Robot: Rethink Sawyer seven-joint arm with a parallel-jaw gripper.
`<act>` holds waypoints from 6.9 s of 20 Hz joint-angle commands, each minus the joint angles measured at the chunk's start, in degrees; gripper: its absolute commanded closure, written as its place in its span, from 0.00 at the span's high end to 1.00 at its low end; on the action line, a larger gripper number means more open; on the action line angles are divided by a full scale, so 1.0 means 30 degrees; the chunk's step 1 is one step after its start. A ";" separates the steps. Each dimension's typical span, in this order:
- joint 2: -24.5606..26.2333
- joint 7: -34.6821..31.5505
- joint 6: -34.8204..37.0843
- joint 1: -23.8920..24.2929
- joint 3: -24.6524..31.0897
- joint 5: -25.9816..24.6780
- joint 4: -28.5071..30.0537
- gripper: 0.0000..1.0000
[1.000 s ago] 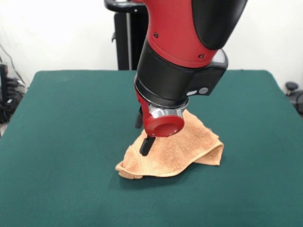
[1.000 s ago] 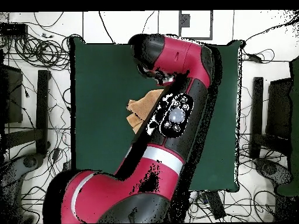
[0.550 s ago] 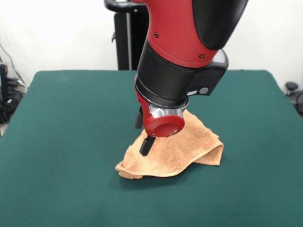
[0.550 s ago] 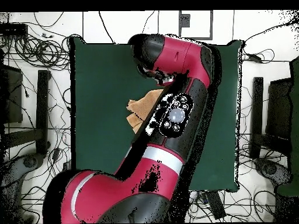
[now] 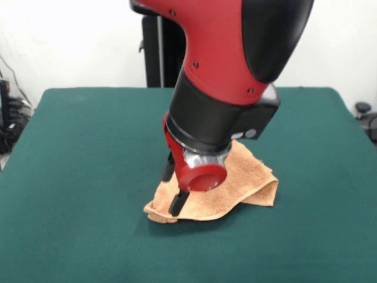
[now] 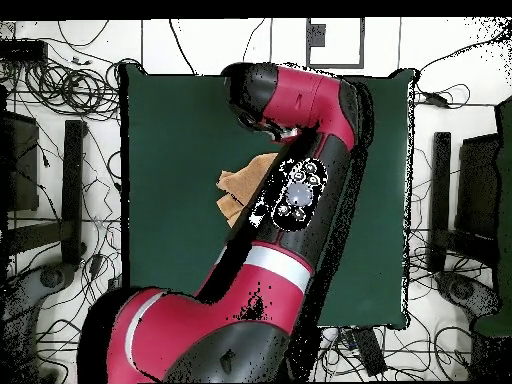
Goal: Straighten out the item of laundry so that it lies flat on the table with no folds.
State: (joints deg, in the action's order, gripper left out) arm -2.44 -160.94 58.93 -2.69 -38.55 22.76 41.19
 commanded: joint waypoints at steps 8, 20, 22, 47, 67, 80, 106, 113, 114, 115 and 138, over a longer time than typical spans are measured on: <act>0.2945 -0.2500 -0.3538 -0.0727 0.2252 0.0005 0.0297 1.00; 0.2491 -0.0688 0.0460 -0.0325 0.2446 0.0526 -0.1432 1.00; 0.2292 -0.0586 0.1578 -0.0204 0.2232 0.0577 -0.1963 1.00; 0.1559 -0.0425 -0.1428 -0.0063 0.3736 -0.0399 0.0805 1.00; -0.0767 0.0853 -0.2878 -0.0058 0.4458 -0.1296 0.4527 1.00; -0.0238 0.0910 -0.2749 0.0199 0.4648 -0.2155 0.3999 1.00; -0.0388 0.2393 -0.1584 0.1671 0.5501 -0.3929 0.2603 1.00; 0.0180 0.1734 -0.1408 0.1546 0.5497 -0.4382 0.1751 1.00; 0.0189 0.1675 -0.1135 0.1532 0.5606 -0.4315 0.1649 1.00; 0.0199 0.1616 -0.0862 0.1519 0.5715 -0.4248 0.1548 1.00; 0.0415 -0.0241 0.0741 0.0536 0.6107 -0.3710 0.0329 1.00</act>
State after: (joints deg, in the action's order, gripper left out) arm -4.88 -160.94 56.78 0.94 -27.47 10.89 41.04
